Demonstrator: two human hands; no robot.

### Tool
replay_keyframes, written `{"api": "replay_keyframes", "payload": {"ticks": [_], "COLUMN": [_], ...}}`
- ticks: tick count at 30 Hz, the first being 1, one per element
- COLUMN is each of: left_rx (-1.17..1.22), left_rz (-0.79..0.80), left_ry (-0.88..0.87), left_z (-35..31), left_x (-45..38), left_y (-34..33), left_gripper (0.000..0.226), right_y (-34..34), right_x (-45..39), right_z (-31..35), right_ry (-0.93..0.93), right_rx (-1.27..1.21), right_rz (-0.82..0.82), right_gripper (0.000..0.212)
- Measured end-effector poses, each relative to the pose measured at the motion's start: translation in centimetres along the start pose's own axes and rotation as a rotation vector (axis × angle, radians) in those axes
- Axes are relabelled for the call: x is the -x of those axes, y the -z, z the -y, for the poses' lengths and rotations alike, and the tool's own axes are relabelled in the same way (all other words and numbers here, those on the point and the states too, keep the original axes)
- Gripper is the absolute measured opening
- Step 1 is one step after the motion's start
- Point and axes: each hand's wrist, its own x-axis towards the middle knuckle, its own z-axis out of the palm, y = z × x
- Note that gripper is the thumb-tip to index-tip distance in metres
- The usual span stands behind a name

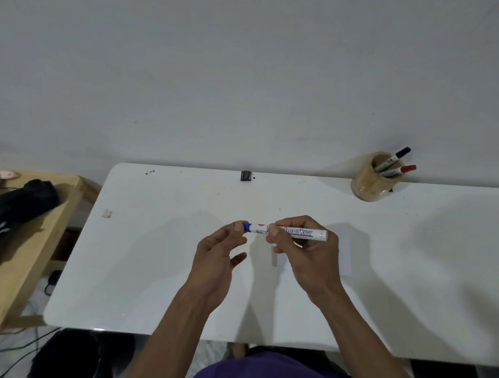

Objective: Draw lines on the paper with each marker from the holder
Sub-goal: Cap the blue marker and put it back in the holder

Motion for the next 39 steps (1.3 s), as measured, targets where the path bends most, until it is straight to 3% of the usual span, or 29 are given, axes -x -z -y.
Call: {"api": "replay_keyframes", "payload": {"ticks": [9,13,15,18,21,26,28,31,33,39], "left_rx": [0.041,0.051,0.025,-0.132,-0.25,-0.42,-0.474,-0.565,-0.714,-0.833], "left_rz": [0.082,0.083,0.065,0.039,0.041,0.11,0.134,0.125,0.005,-0.033], "left_ry": [-0.032,-0.1,-0.159,-0.282,-0.384,-0.466,-0.453,-0.428,-0.352,-0.431], "left_z": [0.3,0.3,-0.1,-0.8,-1.2,-1.3,-1.1,-0.3,2.9,3.4], "left_x": [1.5,1.8,1.8,1.8,2.1,1.2,0.5,-0.8,-7.4,-9.8], "left_y": [1.1,0.9,0.4,-1.5,-4.4,-10.3,-12.9,-16.2,-26.3,-26.8], "left_gripper": [0.019,0.017,0.015,0.012,0.009,0.007,0.01,0.021,0.027,0.05], "right_y": [-0.9,0.4,1.7,3.3,4.1,8.5,10.9,14.7,24.5,25.2], "right_x": [2.9,3.1,2.9,2.3,1.2,-1.0,-1.5,-3.2,-11.4,-14.6], "right_z": [-0.2,0.2,0.5,0.7,0.2,0.3,0.6,2.4,1.8,3.3], "right_ry": [-0.057,-0.08,0.038,0.361,0.536,0.531,0.431,0.399,0.247,0.367], "right_rx": [-0.105,-0.184,0.039,0.522,0.722,0.7,0.637,0.539,0.427,0.354], "right_rz": [-0.049,-0.132,-0.193,-0.128,-0.094,-0.135,-0.107,-0.194,-0.235,-0.355], "right_gripper": [0.008,0.029,0.025,0.024,0.022,0.027,0.039,0.061,0.067,0.057]}}
